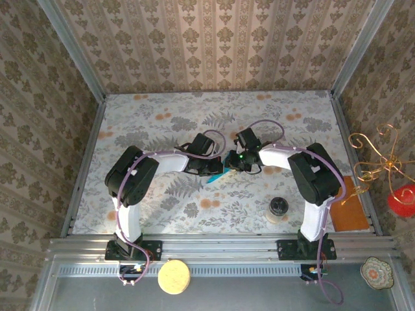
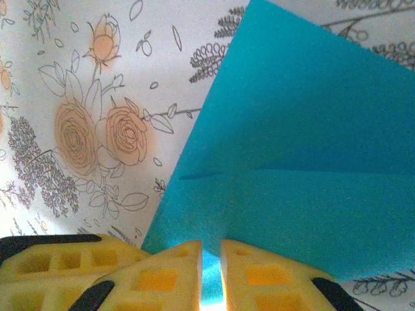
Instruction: Fold a paper plane with a square sheet of paper (pick it up from the middle)
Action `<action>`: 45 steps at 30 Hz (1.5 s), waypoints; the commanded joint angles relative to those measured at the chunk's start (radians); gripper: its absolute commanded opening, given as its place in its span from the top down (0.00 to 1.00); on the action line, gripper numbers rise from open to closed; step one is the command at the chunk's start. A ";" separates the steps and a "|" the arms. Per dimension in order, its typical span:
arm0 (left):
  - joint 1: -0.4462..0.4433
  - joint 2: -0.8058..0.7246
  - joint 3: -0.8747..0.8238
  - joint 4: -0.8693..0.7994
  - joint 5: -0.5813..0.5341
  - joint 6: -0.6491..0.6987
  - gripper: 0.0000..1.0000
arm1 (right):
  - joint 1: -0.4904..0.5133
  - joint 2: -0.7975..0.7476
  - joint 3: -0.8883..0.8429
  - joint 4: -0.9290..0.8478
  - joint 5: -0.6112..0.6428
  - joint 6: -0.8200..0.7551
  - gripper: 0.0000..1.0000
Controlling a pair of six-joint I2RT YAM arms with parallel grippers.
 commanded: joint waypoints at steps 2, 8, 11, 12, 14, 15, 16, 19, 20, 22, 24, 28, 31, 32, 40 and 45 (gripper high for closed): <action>0.014 -0.004 -0.035 -0.051 -0.028 -0.012 0.96 | 0.000 0.042 0.029 -0.062 0.050 -0.015 0.82; 0.011 -0.065 -0.050 0.008 0.019 0.001 0.96 | 0.000 0.059 0.043 -0.103 0.065 -0.013 0.84; 0.006 -0.090 -0.052 0.030 0.033 0.007 0.95 | 0.000 0.061 0.044 -0.102 0.057 -0.014 0.84; 0.006 -0.089 -0.051 0.035 0.037 0.008 0.94 | 0.000 0.060 0.042 -0.098 0.051 -0.015 0.84; 0.005 -0.075 -0.045 0.037 0.045 0.009 0.94 | 0.000 0.061 0.042 -0.090 0.041 -0.015 0.85; 0.004 -0.065 -0.043 0.038 0.049 0.008 0.94 | 0.000 0.063 0.042 -0.086 0.034 -0.015 0.85; 0.004 -0.057 -0.042 0.038 0.051 0.007 0.94 | 0.000 0.062 0.041 -0.084 0.030 -0.015 0.85; 0.005 -0.032 -0.029 0.004 0.034 0.003 0.94 | 0.000 0.059 0.038 -0.075 0.018 -0.018 0.85; 0.004 -0.025 -0.025 -0.011 0.023 0.003 0.94 | 0.000 0.057 0.038 -0.072 0.016 -0.020 0.85; 0.006 -0.016 -0.025 -0.034 0.002 0.002 0.95 | 0.000 0.053 0.038 -0.071 0.014 -0.025 0.85; 0.009 -0.008 -0.026 -0.055 -0.014 -0.002 0.95 | 0.000 0.051 0.040 -0.067 0.011 -0.035 0.85; 0.014 0.003 -0.040 -0.079 -0.029 -0.013 0.96 | -0.005 0.052 0.049 -0.072 0.012 -0.063 0.85; 0.015 0.001 -0.061 -0.085 -0.038 -0.021 0.96 | -0.026 0.049 0.053 -0.070 0.014 -0.097 0.85; 0.017 -0.001 -0.071 -0.085 -0.040 -0.024 0.97 | -0.038 0.049 0.054 -0.064 0.007 -0.108 0.85; 0.020 -0.021 -0.122 -0.069 -0.038 -0.038 0.97 | -0.145 0.086 0.056 0.038 -0.040 -0.154 0.84; 0.022 -0.030 -0.134 -0.062 -0.034 -0.041 0.97 | -0.226 0.113 0.066 0.067 -0.042 -0.154 0.84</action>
